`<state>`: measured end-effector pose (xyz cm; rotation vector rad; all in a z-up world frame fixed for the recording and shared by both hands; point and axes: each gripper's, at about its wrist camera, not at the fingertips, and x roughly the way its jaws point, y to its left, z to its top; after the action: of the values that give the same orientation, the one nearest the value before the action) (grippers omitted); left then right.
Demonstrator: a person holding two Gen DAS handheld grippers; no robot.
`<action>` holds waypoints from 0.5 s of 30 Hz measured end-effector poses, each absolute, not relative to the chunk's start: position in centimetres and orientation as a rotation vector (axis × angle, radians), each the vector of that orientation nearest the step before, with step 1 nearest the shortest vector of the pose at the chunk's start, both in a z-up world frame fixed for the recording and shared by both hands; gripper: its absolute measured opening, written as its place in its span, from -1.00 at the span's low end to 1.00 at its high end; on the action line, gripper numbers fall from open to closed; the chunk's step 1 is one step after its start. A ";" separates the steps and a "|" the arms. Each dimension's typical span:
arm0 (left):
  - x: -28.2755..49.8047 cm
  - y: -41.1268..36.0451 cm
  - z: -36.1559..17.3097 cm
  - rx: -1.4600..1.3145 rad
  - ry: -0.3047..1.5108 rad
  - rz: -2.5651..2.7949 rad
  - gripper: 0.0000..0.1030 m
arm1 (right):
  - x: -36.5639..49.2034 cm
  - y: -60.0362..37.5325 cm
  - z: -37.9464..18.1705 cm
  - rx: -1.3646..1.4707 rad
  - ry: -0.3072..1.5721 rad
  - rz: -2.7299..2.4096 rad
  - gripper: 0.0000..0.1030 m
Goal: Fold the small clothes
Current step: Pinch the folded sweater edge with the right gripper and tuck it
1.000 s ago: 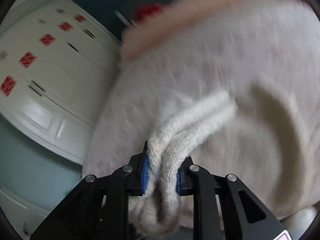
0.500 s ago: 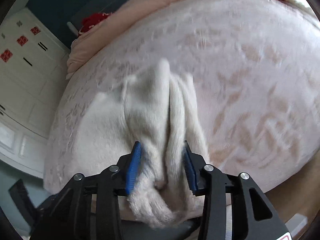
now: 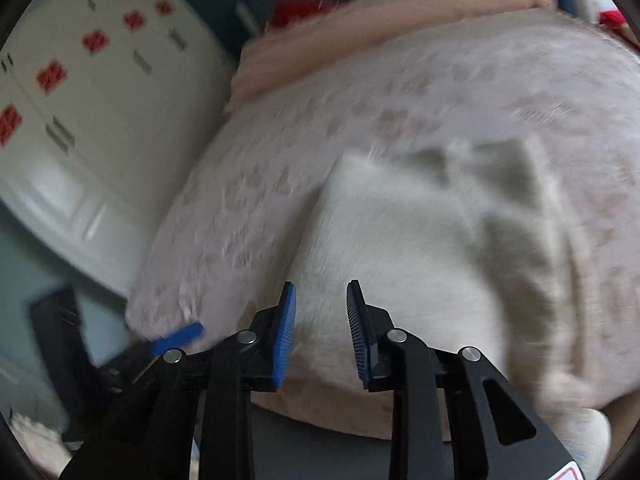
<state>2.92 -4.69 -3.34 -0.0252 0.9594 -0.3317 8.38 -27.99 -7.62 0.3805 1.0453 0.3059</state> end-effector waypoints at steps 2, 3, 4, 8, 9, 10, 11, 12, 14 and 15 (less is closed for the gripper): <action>2.7 -4.3 -3.2 -0.014 0.952 -0.321 0.32 | 8.3 -27.2 -10.5 0.347 1.093 0.314 -0.61; 2.7 -4.1 -3.2 -0.006 0.952 -0.309 0.32 | 8.0 -27.7 -9.9 0.373 1.065 0.316 -0.61; 2.7 -3.9 -3.3 -0.001 0.955 -0.302 0.32 | 7.9 -28.1 -9.2 0.388 1.066 0.312 -0.61; 2.7 -3.7 -3.4 -0.001 0.973 -0.296 0.37 | 5.7 -31.7 -3.9 0.393 0.943 0.190 -0.49; 2.7 -3.9 -3.4 0.001 0.974 -0.299 0.38 | 5.3 -32.9 -3.4 0.364 0.935 0.135 -0.45; 2.8 -4.2 -3.5 0.011 0.974 -0.297 0.38 | 4.8 -33.8 -3.3 0.342 0.944 0.087 -0.29; 2.8 -4.5 -3.5 0.018 0.975 -0.297 0.38 | 4.5 -34.5 -3.4 0.331 0.957 0.048 -0.17; 2.8 -4.9 -3.5 0.031 0.977 -0.298 0.39 | 3.9 -35.7 -3.7 0.339 0.976 -0.001 -0.16; 2.6 -5.5 -3.5 0.055 0.977 -0.298 0.39 | 2.6 -37.4 -4.3 0.405 0.993 -0.038 -0.10; 2.5 -5.8 -3.5 0.073 0.977 -0.297 0.42 | 2.1 -38.4 -4.9 0.462 0.996 -0.046 -0.03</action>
<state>2.49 -5.77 -3.52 0.0730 0.9770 -0.2973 2.09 -38.36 -4.91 0.4616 0.9955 -0.0461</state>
